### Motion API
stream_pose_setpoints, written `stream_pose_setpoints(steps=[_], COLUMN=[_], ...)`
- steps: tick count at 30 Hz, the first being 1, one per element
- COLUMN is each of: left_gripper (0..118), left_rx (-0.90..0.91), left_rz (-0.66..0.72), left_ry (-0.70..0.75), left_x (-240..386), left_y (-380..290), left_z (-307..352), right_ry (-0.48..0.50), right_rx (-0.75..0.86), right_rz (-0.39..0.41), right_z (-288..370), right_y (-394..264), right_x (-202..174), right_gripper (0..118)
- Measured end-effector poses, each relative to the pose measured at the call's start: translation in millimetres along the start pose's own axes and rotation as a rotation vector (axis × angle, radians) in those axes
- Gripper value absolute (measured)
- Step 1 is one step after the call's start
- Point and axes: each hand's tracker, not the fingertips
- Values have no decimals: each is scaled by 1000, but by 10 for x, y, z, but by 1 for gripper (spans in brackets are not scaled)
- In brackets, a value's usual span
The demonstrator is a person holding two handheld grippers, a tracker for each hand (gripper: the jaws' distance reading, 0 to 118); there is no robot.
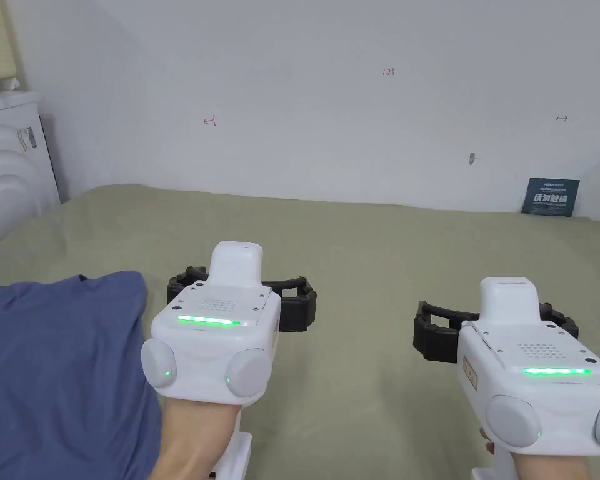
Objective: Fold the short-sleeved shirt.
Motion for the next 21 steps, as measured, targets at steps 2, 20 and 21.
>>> stream_pose_setpoints(steps=[2, 20, 21], left_gripper=[118, 118, 118], left_rx=[-1, 0, -2], left_rz=[2, 10, 12], left_ry=[-2, 3, 3], left_x=[-7, -9, -11], left_y=[-2, -9, -12], left_z=[4, 23, 22], right_ry=[1, 5, 3], right_rx=[0, -3, -3], right_rz=[-2, -5, -4], right_z=[4, 10, 6], right_y=[-1, -22, -23], right_x=[0, -18, -11], right_gripper=[118, 118, 118])
